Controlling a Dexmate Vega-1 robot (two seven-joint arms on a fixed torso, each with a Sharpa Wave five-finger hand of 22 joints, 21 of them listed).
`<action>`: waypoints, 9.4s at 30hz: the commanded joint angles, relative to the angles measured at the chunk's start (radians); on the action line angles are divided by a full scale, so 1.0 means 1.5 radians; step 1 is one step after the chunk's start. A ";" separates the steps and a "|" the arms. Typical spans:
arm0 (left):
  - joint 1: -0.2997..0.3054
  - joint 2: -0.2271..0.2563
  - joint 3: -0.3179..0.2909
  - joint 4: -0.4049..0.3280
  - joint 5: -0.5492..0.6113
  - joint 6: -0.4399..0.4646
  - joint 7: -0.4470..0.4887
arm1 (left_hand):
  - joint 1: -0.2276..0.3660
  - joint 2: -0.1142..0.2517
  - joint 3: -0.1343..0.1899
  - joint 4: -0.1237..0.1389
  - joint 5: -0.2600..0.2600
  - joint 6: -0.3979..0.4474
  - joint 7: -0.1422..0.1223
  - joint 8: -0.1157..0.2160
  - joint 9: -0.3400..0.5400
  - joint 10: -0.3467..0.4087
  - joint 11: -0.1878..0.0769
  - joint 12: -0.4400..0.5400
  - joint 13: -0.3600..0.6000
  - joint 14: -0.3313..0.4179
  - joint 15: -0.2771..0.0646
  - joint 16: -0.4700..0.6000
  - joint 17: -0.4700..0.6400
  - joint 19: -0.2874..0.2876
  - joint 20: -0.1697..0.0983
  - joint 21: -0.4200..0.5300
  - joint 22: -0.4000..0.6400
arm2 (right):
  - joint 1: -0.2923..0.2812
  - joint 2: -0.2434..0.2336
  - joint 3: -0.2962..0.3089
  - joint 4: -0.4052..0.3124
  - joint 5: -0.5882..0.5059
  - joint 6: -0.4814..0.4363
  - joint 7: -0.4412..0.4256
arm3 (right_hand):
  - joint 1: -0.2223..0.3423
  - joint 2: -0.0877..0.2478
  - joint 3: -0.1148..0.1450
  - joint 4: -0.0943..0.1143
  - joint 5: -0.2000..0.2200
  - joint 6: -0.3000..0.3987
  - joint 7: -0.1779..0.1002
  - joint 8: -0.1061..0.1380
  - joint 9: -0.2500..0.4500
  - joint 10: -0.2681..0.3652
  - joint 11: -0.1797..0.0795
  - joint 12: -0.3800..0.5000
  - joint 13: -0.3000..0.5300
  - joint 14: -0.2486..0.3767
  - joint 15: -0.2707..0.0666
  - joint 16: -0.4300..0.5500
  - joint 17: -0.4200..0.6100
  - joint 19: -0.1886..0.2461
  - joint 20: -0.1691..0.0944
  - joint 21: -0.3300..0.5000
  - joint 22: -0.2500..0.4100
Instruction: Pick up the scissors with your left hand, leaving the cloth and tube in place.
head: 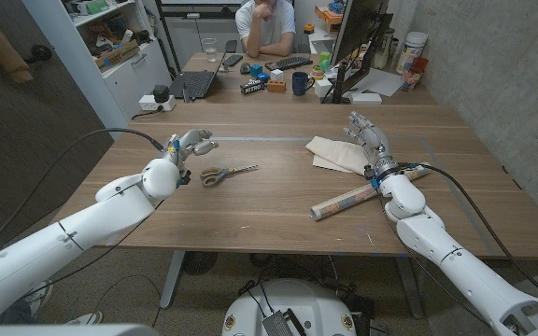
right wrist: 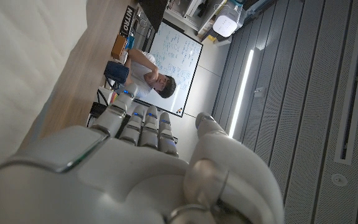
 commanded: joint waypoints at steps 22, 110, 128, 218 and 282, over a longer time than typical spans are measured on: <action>-0.152 0.126 0.242 -0.149 0.482 0.266 -0.387 | 0.186 -0.028 0.007 -0.003 -0.003 -0.047 -0.031 -0.017 0.006 -0.096 0.015 0.036 0.111 -0.052 0.011 0.002 0.027 -0.049 0.011 -0.003 0.001 | 0.012 0.008 -0.004 -0.063 -0.059 -0.009 -0.040 | -0.002 0.002 -0.003 0.001 0.002 0.010 -0.001 0.005 0.004 0.004 0.001 0.002 0.004 0.006 0.001 0.005 0.001 0.002 0.002 0.003 0.003; -0.286 -0.013 0.407 -0.016 0.358 0.413 -0.294 | 0.146 -0.025 -0.123 0.027 -0.007 0.129 0.008 -0.002 0.003 -0.171 0.069 0.103 0.251 -0.110 0.069 0.039 0.086 -0.157 0.014 0.005 0.008 | 0.048 0.006 -0.001 -0.021 -0.061 0.032 -0.002 | -0.013 -0.001 -0.016 0.004 -0.001 0.031 -0.002 0.006 0.004 0.008 0.002 0.003 0.004 0.006 -0.001 0.006 0.000 -0.008 0.006 0.002 0.003; -0.251 -0.030 0.361 0.012 0.337 0.342 -0.297 | 0.140 -0.026 -0.133 0.025 -0.008 0.125 -0.017 -0.011 0.004 -0.177 0.051 0.099 0.254 -0.120 0.052 0.039 0.088 -0.170 0.014 0.003 0.008 | 0.053 0.006 0.005 -0.019 -0.057 0.015 -0.016 | -0.014 0.000 -0.017 0.004 -0.001 0.032 -0.004 0.005 0.005 0.008 0.002 0.002 0.004 0.007 -0.002 0.006 -0.001 -0.009 0.006 0.002 0.003; -0.210 -0.042 0.309 0.037 0.306 0.297 -0.294 | 0.222 -0.010 -0.119 0.013 -0.004 0.182 -0.028 -0.005 0.011 -0.162 0.046 0.096 0.259 -0.116 0.048 0.046 0.076 -0.175 0.014 0.010 0.007 | 0.069 0.006 -0.001 -0.029 -0.048 -0.075 -0.060 | -0.023 0.002 -0.023 0.008 -0.001 0.027 -0.012 0.001 0.005 0.000 -0.007 0.000 0.004 0.001 -0.005 0.006 0.001 -0.023 0.000 0.002 0.004; -0.272 -0.067 0.412 0.081 0.385 0.359 -0.298 | 0.230 0.006 -0.130 0.016 -0.003 0.218 -0.027 -0.002 0.013 -0.120 0.035 0.104 0.260 -0.088 0.041 0.063 0.072 -0.165 0.014 0.015 0.008 | 0.120 0.048 -0.016 0.115 -0.017 0.027 0.016 | -0.032 -0.005 -0.031 0.010 -0.001 0.029 -0.013 0.002 0.005 0.001 -0.005 0.001 0.004 0.005 -0.005 0.008 0.001 -0.024 0.003 0.003 0.004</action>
